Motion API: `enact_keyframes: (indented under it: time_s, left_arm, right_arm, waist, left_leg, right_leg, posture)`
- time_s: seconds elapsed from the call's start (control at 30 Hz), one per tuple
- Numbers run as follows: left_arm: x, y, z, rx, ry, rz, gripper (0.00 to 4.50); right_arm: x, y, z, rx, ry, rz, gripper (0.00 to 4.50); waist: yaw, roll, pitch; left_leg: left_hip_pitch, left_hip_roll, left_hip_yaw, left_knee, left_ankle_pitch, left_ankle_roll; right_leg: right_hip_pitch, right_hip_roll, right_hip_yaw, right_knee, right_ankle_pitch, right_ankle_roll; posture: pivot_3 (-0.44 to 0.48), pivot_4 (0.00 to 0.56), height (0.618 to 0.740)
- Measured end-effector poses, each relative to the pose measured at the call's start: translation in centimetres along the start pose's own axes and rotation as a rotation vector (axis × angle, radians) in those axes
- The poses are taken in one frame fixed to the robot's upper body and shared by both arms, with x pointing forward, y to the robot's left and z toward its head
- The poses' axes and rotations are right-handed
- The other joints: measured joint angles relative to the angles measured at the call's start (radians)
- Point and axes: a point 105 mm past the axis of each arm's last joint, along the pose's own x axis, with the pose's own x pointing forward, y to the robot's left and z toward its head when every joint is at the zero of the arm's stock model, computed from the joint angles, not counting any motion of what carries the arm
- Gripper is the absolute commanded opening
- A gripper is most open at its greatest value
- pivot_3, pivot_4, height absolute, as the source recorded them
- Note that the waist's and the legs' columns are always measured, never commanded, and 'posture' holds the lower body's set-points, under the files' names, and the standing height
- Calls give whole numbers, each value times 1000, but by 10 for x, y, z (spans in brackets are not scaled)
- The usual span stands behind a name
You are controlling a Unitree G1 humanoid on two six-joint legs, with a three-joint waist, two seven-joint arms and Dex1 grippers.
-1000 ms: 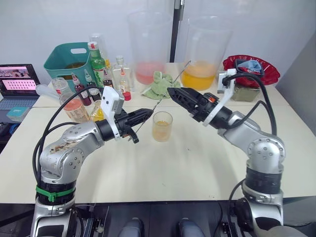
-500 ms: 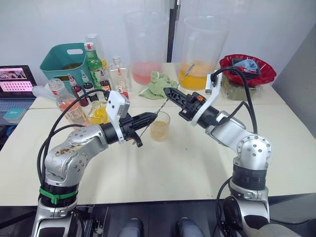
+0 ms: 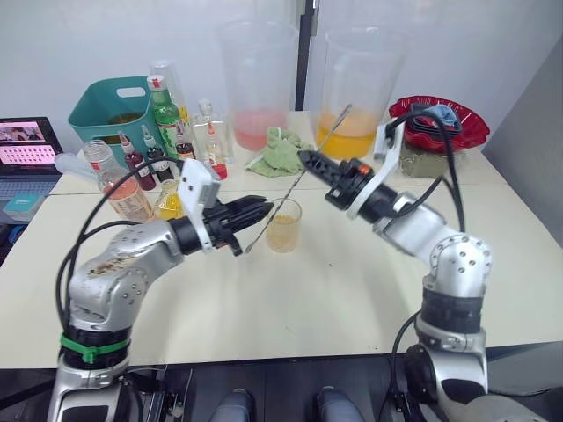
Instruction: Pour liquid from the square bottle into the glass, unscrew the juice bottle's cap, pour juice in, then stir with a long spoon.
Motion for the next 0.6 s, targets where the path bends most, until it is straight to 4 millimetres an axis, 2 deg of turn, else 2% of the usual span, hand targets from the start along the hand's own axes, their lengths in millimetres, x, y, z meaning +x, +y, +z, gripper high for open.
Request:
enact_keyframes:
  time_s: [0.13,0.17,0.23,0.33,0.47,0.6]
  left_arm:
    - [-16,2,7,3,-10,-22,3627]
    - [-22,3,7,2,-3,-23,4015]
    - [-32,6,5,-1,12,-14,4443]
    - [-41,6,-1,-7,42,-12,4443]
    - [-50,5,-17,-27,81,-8,4443]
    - [-56,5,-30,-29,112,13,4443]
  right_arm:
    - [10,24,40,-132,-44,100,0]
    - [11,25,49,-183,-40,104,0]
    - [13,26,60,-264,-32,109,0]
    - [17,22,60,-366,14,112,0]
    - [25,13,37,-462,135,129,0]
    - [30,2,24,-525,188,110,0]
  waist:
    - [-3,0,0]
    - [-2,0,0]
    - [-2,0,0]
    - [-1,0,0]
    - [-1,0,0]
    - [0,0,0]
  left_leg:
    - [0,0,0,-1,0,0]
    - [0,0,1,-1,0,0]
    - [0,0,1,-1,0,0]
    - [0,1,1,-1,0,0]
    - [0,1,1,-1,0,0]
    - [0,1,1,-1,0,0]
  right_leg:
    - [0,0,0,-1,0,0]
    - [0,0,0,-1,0,0]
    - [0,0,0,-2,0,0]
    - [1,0,0,-3,0,0]
    - [0,0,0,-2,0,0]
    - [0,-1,0,-2,0,0]
  posture:
    - [0,150,740]
    - [0,150,740]
    - [0,150,740]
    - [0,150,740]
    - [0,150,740]
    - [0,150,740]
